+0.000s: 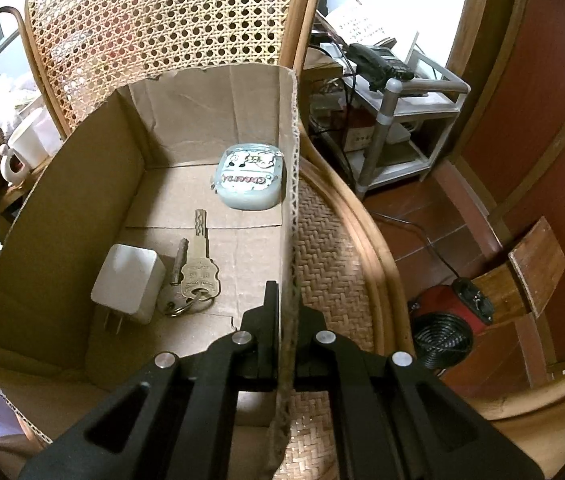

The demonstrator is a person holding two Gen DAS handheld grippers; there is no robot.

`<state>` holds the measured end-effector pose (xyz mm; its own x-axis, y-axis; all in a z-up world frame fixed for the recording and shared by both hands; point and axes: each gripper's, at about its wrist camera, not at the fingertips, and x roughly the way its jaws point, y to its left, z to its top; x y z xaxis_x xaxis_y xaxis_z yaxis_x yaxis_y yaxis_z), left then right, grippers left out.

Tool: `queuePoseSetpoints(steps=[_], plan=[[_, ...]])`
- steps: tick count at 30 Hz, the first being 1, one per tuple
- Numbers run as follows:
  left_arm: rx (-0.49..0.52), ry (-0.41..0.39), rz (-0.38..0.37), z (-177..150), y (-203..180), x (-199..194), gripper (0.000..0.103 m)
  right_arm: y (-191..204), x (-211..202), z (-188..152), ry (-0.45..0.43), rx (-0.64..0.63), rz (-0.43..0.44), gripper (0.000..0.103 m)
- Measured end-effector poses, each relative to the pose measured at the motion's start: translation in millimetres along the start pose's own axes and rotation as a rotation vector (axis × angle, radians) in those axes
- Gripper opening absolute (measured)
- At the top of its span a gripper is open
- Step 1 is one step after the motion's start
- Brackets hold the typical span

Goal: Organize rigid objects
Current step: 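Withdraw the left tool back toward the remotes on the chair seat, then close the left tool on the white rectangular block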

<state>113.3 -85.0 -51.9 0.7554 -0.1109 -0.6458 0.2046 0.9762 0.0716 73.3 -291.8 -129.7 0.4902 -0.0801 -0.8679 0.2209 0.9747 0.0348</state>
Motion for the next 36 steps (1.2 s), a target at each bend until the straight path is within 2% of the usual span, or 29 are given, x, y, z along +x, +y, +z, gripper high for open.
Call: queuePoseSetpoints(steps=[6,12,15,26,30,32,36], plan=[[-0.037,0.052,0.047,-1.9,34.3,28.0,0.1,0.3,0.2,0.0,0.0,-0.001,-0.001,0.005],[-0.048,0.168,0.084,-5.0,56.0,68.8,0.1,-0.2,0.4,-0.1,-0.001,-0.003,-0.003,0.005],[-0.072,0.196,0.09,-5.2,64.5,86.4,0.1,0.1,0.5,-0.3,-0.002,-0.01,-0.004,0.005],[-0.151,0.277,0.053,-10.9,95.7,137.7,0.1,1.0,0.4,-1.1,-0.004,-0.023,-0.001,0.006],[-0.178,0.268,-0.016,-12.7,99.9,145.6,0.1,1.4,0.2,-1.7,-0.004,-0.027,0.001,0.006],[-0.155,0.247,-0.004,-11.9,95.3,148.8,0.1,1.5,0.2,-1.8,-0.005,-0.025,0.001,0.006],[-0.122,0.26,-0.015,-12.3,88.5,162.2,0.099,3.1,0.2,-1.1,-0.004,-0.027,-0.002,0.007]])
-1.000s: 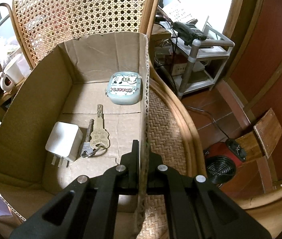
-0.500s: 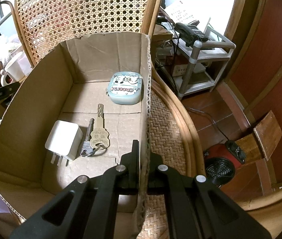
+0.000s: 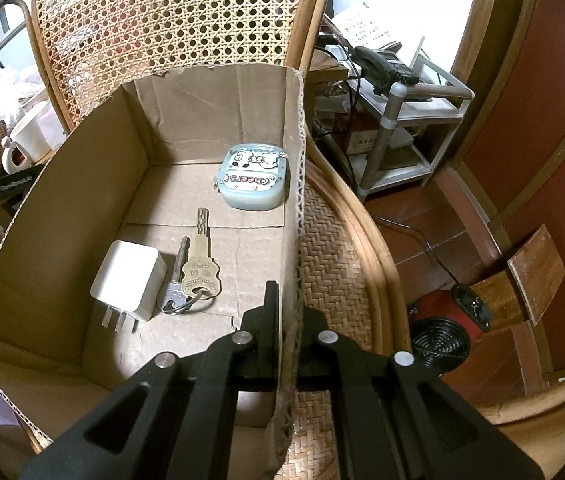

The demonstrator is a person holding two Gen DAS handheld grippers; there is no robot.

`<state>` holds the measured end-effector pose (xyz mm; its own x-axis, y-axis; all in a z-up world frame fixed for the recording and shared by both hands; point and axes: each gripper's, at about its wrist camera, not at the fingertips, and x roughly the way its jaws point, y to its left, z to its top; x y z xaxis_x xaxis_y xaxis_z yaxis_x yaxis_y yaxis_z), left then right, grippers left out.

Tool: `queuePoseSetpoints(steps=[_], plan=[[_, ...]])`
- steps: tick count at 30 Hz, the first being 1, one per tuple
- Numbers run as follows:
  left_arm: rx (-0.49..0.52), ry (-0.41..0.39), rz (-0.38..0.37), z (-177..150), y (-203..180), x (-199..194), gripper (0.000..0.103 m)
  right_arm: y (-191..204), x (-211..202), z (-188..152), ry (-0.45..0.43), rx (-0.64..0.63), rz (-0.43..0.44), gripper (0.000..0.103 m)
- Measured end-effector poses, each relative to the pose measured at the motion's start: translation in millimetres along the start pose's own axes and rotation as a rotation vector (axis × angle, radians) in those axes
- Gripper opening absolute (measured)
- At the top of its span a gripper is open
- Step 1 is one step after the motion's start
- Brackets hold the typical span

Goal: Organize rigid objects
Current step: 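Close the left tool on the white rectangular block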

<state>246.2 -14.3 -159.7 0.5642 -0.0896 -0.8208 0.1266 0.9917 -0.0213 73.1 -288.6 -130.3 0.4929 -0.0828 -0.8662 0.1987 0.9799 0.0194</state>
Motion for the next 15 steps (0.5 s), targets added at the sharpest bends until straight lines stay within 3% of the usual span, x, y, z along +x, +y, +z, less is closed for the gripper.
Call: queuePoseSetpoints(steps=[2,4,15], plan=[[0.002,0.017,-0.006,-0.9,-0.7,6.5,0.093,0.1,0.0,-0.1,0.0,0.001,0.001,0.007],[-0.001,0.04,-0.022,-2.1,0.7,13.2,0.079,0.2,0.0,0.0,0.0,0.0,0.001,0.007],[-0.014,0.051,0.0,-10.6,1.9,27.4,0.076,2.9,0.5,1.5,0.0,-0.006,0.001,0.007]])
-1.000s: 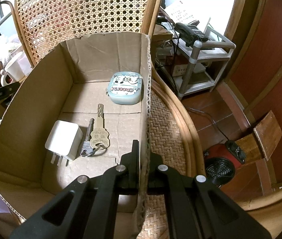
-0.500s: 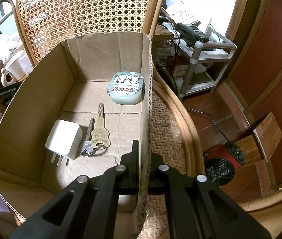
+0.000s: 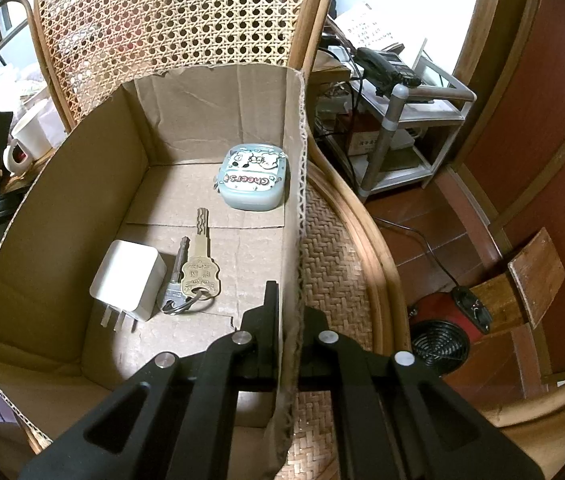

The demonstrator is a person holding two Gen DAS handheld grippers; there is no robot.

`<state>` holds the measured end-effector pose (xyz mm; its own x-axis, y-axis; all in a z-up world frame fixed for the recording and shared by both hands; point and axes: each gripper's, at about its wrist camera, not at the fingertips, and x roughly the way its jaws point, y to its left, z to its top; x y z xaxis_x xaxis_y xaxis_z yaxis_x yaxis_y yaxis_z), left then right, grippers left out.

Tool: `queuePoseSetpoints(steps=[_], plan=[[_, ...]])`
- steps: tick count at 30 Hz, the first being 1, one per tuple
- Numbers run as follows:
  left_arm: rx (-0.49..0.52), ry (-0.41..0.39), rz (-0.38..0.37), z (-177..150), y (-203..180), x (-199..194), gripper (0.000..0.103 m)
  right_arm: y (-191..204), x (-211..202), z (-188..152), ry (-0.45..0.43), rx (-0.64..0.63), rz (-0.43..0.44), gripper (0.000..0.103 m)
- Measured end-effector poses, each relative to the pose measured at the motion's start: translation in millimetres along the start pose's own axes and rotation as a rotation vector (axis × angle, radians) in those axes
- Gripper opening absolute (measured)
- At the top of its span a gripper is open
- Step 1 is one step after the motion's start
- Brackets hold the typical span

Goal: Organize rigid objects
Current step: 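Close the left tool on the white rectangular block, then carry the white block into the box and open the left tool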

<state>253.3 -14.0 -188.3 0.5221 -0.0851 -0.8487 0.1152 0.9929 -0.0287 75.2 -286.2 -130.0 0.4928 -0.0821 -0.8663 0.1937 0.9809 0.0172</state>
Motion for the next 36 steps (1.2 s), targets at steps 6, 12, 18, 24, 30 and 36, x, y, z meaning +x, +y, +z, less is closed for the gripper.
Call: queuePoseSetpoints(steps=[6,12,18,24,30,36], plan=[[0.013,0.07,-0.005,-1.7,1.0,-1.0,0.068,-0.4,0.0,0.0,0.0,0.0,-0.001,0.007],[0.015,0.071,-0.006,-2.7,5.1,-2.2,0.061,-0.4,0.3,0.6,0.0,0.002,-0.002,0.007],[-0.053,0.064,0.001,-4.0,9.7,-6.3,0.057,-0.7,0.2,1.1,-0.002,0.001,-0.004,0.007],[-0.076,0.033,0.022,-9.2,7.5,-26.9,0.054,-1.7,-0.9,2.0,-0.015,-0.015,-0.011,0.007],[-0.041,0.006,0.007,-6.7,3.0,-41.0,0.052,-1.9,-1.5,2.0,-0.016,-0.017,-0.011,0.007],[-0.018,0.018,0.026,-9.2,-2.6,-39.7,0.052,-1.9,-1.4,1.9,-0.016,-0.016,-0.01,0.007]])
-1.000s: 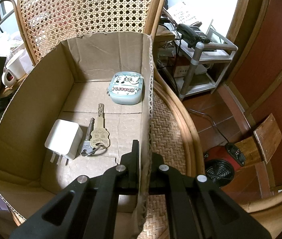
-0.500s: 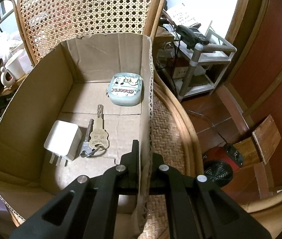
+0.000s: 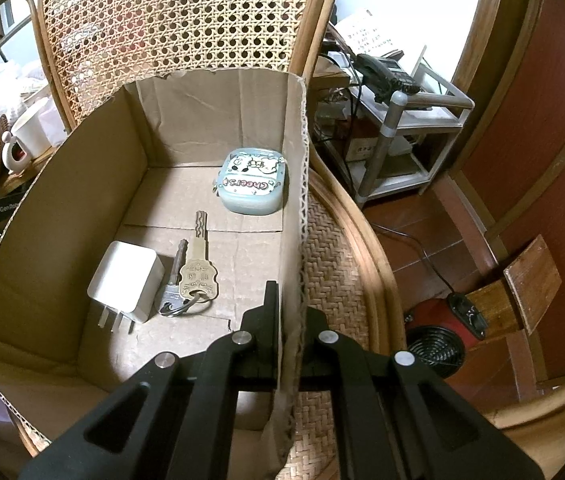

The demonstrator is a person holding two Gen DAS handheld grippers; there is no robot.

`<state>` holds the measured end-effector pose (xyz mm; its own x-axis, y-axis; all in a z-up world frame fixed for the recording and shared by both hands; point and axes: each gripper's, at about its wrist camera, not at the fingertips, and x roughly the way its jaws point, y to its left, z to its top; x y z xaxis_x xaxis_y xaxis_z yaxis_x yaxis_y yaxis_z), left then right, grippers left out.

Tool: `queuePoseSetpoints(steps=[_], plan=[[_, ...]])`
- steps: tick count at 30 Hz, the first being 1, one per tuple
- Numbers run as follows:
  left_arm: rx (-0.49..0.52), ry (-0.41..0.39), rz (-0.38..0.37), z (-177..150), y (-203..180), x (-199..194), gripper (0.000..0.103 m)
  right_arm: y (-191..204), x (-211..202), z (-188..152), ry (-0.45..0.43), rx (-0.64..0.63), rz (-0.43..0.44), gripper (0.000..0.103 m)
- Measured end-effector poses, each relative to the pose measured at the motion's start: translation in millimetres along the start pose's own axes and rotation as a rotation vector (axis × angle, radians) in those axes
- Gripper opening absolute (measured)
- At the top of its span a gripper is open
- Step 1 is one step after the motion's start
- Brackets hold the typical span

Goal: Organize rigid objects
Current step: 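Carry the white block into the box and open the left tool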

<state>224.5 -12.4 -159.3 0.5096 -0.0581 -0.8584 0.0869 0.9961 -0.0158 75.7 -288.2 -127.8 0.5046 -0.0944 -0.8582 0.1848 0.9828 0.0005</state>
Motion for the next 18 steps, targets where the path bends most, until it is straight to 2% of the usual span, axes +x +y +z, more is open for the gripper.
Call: queuePoseSetpoints(steps=[10,14,18], plan=[[0.065,-0.157,0.069,4.0,-3.6,-52.3,0.052,-0.2,-1.6,0.7,-0.011,0.0,-0.009,0.007],[0.052,-0.208,0.045,3.7,-0.9,-79.0,0.052,-1.6,-1.7,2.4,-0.014,-0.005,-0.014,0.007],[0.105,-0.266,-0.008,-1.2,-14.6,-102.2,0.052,-0.2,-2.2,1.6,-0.015,-0.006,-0.015,0.007]])
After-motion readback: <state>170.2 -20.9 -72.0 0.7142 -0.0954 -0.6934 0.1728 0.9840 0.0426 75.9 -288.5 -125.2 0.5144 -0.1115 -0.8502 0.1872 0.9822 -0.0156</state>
